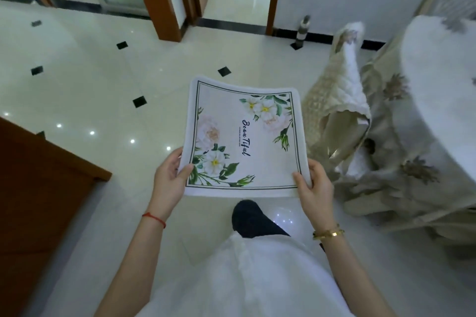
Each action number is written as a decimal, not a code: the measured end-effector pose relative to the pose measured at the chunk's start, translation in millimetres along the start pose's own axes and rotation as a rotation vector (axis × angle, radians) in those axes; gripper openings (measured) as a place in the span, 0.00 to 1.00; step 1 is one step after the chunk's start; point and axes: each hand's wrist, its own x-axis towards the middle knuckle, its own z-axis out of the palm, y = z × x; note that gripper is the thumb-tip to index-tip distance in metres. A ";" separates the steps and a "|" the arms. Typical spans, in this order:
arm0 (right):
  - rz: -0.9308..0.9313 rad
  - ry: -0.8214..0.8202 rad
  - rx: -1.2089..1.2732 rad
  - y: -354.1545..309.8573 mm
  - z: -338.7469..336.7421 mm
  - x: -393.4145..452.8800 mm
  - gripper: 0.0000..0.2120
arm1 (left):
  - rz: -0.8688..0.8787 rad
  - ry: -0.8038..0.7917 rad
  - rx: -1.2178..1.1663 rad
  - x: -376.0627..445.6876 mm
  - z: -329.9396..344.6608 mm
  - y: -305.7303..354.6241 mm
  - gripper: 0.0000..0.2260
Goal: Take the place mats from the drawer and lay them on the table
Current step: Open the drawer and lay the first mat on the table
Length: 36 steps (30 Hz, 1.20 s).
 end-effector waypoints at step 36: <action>0.430 1.154 -0.101 -25.1 -57.5 440.8 0.13 | 0.310 -1.227 0.225 572.2 474.7 237.6 0.17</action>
